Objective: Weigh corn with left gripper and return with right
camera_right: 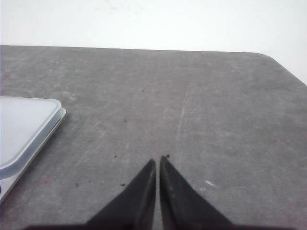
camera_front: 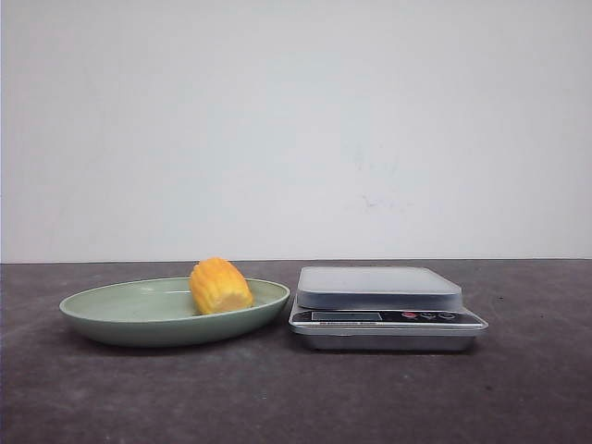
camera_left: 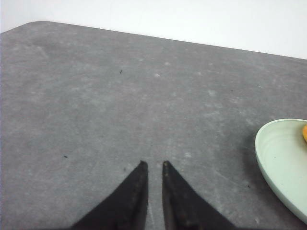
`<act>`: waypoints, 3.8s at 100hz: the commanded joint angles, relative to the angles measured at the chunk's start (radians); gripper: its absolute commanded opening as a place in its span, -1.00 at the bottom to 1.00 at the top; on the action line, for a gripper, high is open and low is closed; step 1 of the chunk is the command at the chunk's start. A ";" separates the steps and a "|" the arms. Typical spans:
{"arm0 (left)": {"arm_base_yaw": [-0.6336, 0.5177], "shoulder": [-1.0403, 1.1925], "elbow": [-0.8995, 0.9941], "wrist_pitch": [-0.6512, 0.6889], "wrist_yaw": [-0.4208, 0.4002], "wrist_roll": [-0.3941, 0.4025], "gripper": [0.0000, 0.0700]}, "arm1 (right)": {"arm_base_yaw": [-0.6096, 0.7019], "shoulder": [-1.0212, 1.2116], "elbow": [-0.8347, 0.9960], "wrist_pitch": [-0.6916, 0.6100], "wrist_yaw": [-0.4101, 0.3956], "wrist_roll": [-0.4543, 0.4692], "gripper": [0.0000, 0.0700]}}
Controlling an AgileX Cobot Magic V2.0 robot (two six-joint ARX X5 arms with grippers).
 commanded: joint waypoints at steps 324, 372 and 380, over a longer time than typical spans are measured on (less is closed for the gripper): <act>-0.596 1.674 1.027 0.001 -0.031 -0.227 0.25 | 0.084 0.619 0.924 -0.373 -0.135 0.179 0.41; -0.604 1.742 1.027 -0.007 -0.056 -0.280 -0.23 | 0.084 0.619 0.924 -0.389 -0.142 0.179 0.41; -0.604 1.742 1.027 -0.010 -0.056 -0.275 -0.70 | 0.084 0.619 0.924 -0.389 -0.142 0.179 0.41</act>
